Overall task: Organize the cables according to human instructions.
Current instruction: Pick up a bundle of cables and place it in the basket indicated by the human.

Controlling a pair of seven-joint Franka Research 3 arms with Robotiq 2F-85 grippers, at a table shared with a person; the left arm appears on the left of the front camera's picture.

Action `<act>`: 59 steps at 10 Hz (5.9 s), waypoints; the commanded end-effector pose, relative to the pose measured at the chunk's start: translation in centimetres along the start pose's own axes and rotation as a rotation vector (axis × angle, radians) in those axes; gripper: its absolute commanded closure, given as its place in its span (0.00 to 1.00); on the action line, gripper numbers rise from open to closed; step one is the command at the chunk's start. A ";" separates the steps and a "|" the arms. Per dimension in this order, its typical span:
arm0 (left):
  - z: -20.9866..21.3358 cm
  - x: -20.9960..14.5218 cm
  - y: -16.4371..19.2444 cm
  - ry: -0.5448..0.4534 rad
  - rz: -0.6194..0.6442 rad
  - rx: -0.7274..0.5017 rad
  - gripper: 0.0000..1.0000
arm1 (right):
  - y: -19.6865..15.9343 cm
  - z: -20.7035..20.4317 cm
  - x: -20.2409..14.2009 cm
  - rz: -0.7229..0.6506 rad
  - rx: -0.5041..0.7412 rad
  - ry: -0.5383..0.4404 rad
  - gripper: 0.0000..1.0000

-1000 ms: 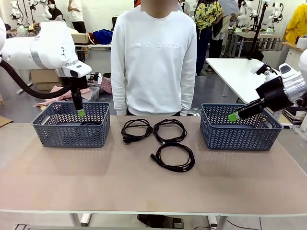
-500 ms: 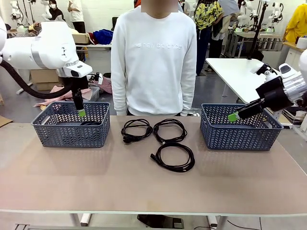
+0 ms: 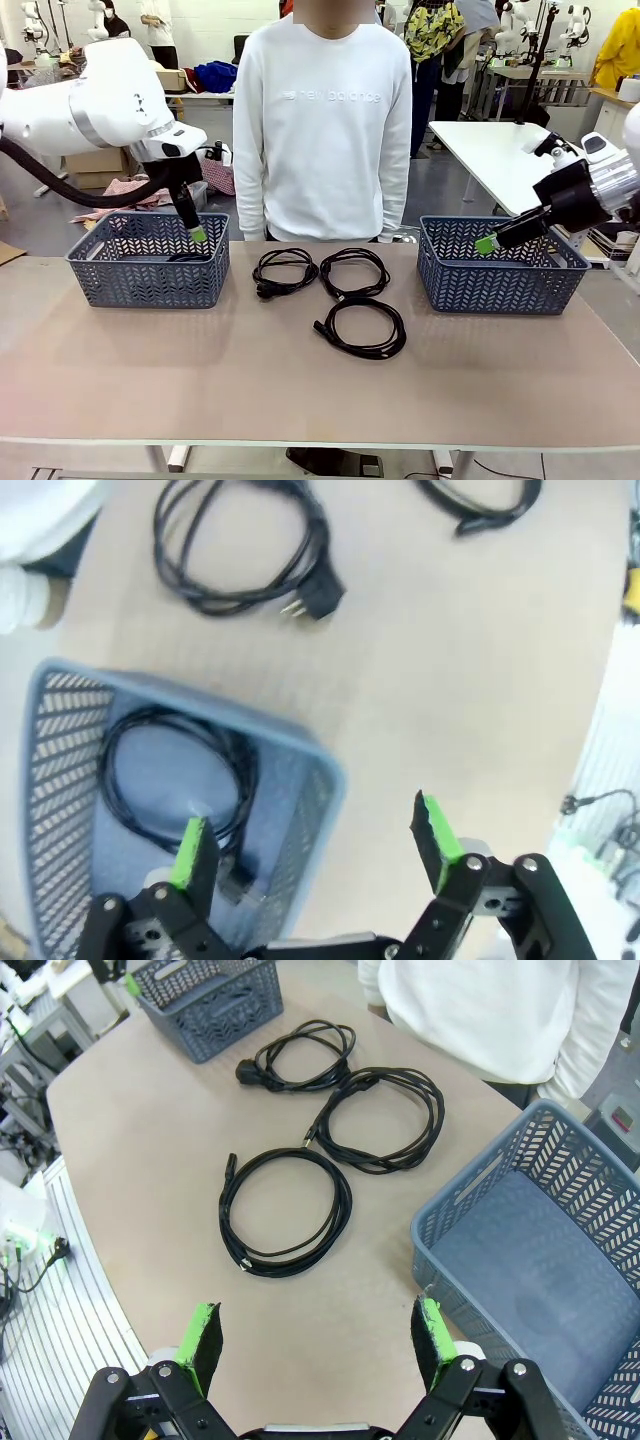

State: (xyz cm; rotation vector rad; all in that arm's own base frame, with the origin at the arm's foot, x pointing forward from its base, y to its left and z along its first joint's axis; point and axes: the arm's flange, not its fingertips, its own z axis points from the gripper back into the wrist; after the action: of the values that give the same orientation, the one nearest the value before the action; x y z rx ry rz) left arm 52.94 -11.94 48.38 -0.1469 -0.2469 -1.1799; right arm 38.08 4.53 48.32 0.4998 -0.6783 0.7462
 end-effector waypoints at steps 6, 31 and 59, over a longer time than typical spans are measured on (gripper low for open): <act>-4.6 -1.7 -11.6 -0.082 0.007 -0.036 0.00 | -0.3 -0.1 0.2 0.021 0.014 -0.021 0.00; -7.4 -1.4 -13.9 -0.041 -0.030 -0.060 0.00 | -0.3 -0.1 0.2 0.021 0.014 -0.021 0.00; -7.4 -1.4 -13.9 -0.041 -0.030 -0.060 0.00 | 11.3 -21.9 5.9 0.239 -0.040 0.499 0.00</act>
State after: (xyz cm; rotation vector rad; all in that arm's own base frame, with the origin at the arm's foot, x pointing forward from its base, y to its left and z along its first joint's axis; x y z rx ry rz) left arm 40.40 -17.87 40.65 -0.2181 -0.2497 -1.2225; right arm 39.86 26.47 39.39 0.2022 -0.3286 1.0355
